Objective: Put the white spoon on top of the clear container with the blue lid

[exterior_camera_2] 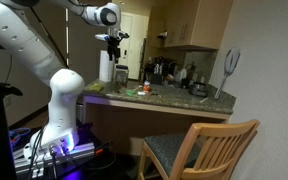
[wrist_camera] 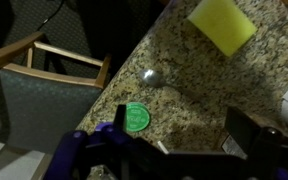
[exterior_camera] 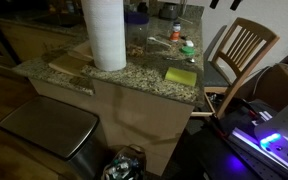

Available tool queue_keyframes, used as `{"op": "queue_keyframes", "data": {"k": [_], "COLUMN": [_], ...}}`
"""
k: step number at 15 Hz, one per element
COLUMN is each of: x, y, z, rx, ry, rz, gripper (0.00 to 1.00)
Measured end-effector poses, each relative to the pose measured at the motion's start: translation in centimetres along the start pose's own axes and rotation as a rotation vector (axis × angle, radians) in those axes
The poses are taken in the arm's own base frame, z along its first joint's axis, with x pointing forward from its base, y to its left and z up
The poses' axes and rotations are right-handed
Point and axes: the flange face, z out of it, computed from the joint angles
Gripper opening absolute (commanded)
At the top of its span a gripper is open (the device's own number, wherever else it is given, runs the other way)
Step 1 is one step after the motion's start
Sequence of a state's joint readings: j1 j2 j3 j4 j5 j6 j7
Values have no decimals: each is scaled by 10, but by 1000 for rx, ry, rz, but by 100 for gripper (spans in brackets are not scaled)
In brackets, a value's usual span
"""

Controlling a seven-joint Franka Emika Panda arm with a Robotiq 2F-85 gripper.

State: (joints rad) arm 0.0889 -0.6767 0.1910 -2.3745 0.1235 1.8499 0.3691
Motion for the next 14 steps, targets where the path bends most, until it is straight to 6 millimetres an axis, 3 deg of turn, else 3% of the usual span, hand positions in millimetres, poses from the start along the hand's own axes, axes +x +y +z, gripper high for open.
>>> {"op": "queue_keyframes", "data": {"k": [5,10,14], "x": [2,2,-9], "y": [-9,-11,-2], "z": [-5,-5,1], "rx": [68,67,-66], "ry": [36,37,-46], "rz": [147,150,183], "gripper": [100,100,100]}}
